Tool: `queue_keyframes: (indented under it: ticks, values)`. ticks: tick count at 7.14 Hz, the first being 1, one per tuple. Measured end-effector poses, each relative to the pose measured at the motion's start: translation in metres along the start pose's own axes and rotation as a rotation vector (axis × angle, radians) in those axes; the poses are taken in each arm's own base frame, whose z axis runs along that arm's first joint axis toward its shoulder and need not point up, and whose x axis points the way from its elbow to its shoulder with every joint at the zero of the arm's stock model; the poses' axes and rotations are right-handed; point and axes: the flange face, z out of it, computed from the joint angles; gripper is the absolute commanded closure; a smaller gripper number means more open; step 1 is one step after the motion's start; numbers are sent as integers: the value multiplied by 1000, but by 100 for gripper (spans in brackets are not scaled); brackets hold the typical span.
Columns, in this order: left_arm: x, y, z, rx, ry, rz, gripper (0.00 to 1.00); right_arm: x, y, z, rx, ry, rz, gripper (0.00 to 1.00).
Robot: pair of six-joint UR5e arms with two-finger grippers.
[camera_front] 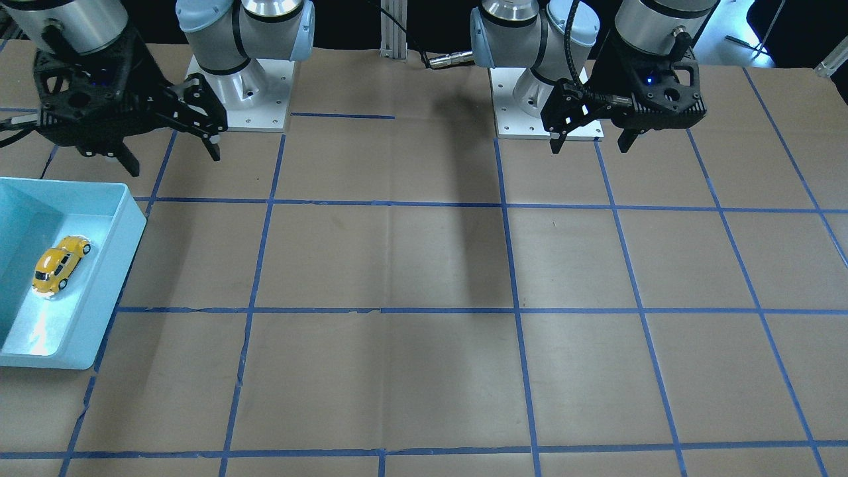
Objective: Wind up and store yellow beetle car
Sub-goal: 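Open the right gripper to drop the car in the bin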
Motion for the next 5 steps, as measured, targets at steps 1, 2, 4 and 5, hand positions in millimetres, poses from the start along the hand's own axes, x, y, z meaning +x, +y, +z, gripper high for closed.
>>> queue_keyframes:
  ticks: [1, 2, 4, 5]
  values:
    - [0, -1, -1, 1, 0, -1, 0, -14, 1, 5, 5, 8, 90, 0]
    - [0, -1, -1, 3, 1, -1, 0, -20, 2, 9, 5, 12, 139, 0]
    - [1, 0, -3, 5, 2, -8, 0, -23, 4, 12, -1, 15, 165, 0]
    - [1, 0, -3, 6, 2, -9, 0, -24, 5, 12, -1, 14, 167, 0]
